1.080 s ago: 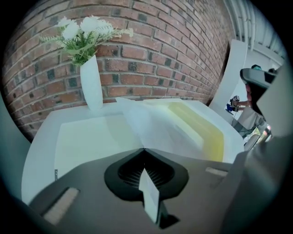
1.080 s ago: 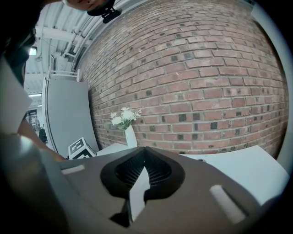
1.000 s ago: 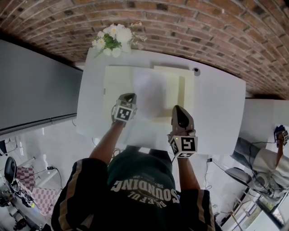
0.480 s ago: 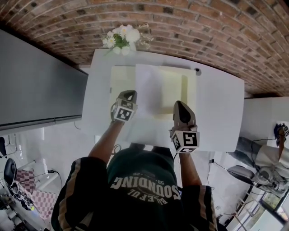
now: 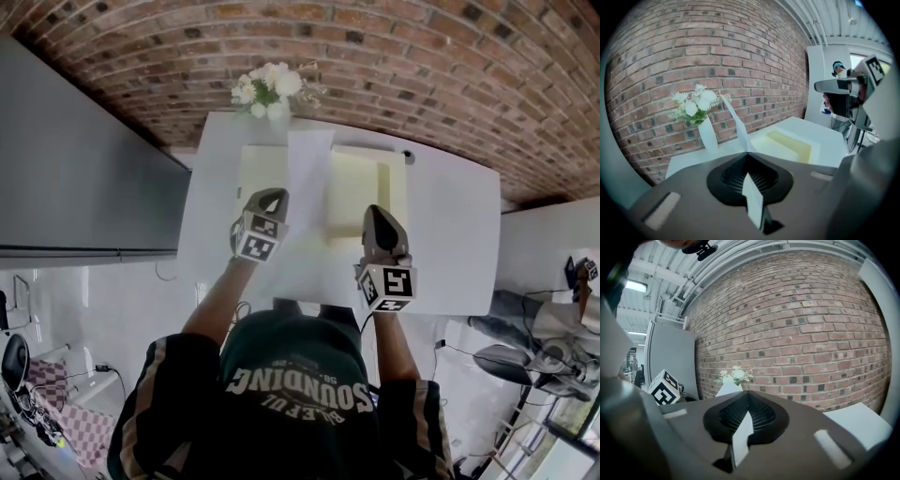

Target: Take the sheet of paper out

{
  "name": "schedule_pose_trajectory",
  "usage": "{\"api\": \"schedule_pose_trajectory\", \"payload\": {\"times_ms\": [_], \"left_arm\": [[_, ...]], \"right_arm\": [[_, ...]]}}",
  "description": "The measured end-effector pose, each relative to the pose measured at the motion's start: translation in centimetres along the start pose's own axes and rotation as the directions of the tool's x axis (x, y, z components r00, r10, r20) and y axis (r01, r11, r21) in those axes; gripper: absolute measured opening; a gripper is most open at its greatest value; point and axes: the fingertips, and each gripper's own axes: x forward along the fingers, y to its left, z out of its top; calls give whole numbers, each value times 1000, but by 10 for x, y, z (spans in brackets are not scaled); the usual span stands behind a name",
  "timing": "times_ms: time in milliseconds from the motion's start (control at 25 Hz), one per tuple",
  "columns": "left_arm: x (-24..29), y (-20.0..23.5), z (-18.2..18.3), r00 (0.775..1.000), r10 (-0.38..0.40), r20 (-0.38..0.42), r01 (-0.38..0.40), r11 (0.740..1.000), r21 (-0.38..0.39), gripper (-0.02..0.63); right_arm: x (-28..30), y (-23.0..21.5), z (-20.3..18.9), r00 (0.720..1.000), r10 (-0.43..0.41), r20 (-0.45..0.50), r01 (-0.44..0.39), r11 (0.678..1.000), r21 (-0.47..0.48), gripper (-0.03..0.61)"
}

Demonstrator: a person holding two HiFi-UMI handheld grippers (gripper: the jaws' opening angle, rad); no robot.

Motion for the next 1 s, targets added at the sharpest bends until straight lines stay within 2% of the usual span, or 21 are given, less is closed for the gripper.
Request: {"api": "schedule_pose_trajectory", "payload": {"times_ms": [240, 480, 760, 1000], "left_arm": [[-36, 3, 45, 995, 2, 105, -5, 1000, 29, 11], [-61, 9, 71, 984, 5, 179, -13, 999, 45, 11], [-83, 15, 89, 974, 11, 228, -23, 998, 52, 11], [-90, 12, 91, 971, 3, 239, -17, 998, 56, 11]], "right_arm": [[-7, 7, 16, 999, -23, 32, 23, 1000, -12, -2], [-12, 11, 37, 996, -38, 82, 39, 999, -18, -2], [-17, 17, 47, 994, -45, 104, 48, 998, -31, -2], [-20, 23, 46, 995, -28, 96, 33, 998, -47, -3]]}}
